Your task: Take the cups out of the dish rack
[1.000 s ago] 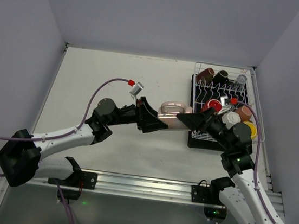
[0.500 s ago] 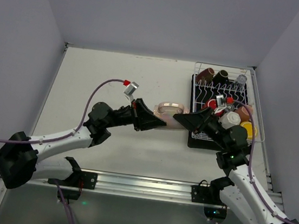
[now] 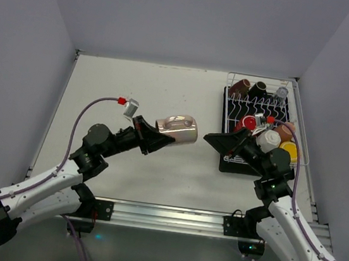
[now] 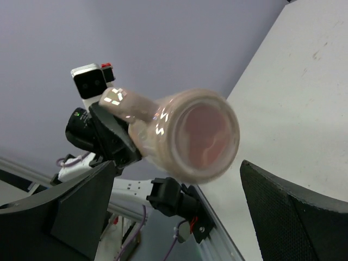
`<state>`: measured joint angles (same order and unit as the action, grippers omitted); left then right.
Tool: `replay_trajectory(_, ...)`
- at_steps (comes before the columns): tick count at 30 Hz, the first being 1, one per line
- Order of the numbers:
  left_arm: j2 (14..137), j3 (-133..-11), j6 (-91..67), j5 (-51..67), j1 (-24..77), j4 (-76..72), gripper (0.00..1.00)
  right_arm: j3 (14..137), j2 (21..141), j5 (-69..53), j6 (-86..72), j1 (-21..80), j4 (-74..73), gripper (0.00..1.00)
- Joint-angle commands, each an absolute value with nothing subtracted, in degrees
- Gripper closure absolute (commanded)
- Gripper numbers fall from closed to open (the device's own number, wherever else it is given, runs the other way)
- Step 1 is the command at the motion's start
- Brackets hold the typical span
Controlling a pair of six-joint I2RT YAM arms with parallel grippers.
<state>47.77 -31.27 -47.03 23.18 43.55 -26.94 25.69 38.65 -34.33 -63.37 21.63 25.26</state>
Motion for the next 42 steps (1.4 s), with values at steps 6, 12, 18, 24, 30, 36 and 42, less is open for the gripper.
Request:
replay_trajectory(6, 47.5, -40.0, -38.5, 13.7, 39.0, -17.6, 1.00, 29.0, 38.6, -31.5, -58.6, 21.3, 22.6, 0.01)
replay_trajectory(12, 61.8, -64.7, -23.6, -3.4, 31.9, 15.4, 1.00, 37.2, 37.2, -22.2, -44.9, 21.4, -2.5, 0.01)
replay_trajectory(18, 78.5, -80.5, -19.0, -5.3, 21.3, 29.3, 1.00, 40.3, 36.3, -19.9, -37.5, 22.0, -13.7, 0.01)
replay_trajectory(24, 91.4, -86.6, -17.1, -8.8, 13.7, 36.8, 1.00, 39.7, 34.4, -17.6, -34.6, 22.6, -17.4, 0.01)
replay_trajectory(30, 98.2, -89.5, -16.1, -11.5, 9.9, 41.5, 1.00, 37.6, 32.1, -16.6, -32.7, 23.0, -18.4, 0.01)
replay_trajectory(36, 103.4, -92.1, -14.8, -13.7, 8.1, 43.8, 1.00, 37.7, 32.7, -16.1, -30.7, 23.1, -18.9, 0.01)
replay_trajectory(42, 107.6, -94.7, -14.0, -13.0, 6.4, 45.1, 0.99, 36.4, 33.7, -17.2, -30.6, 23.1, -17.3, 0.01)
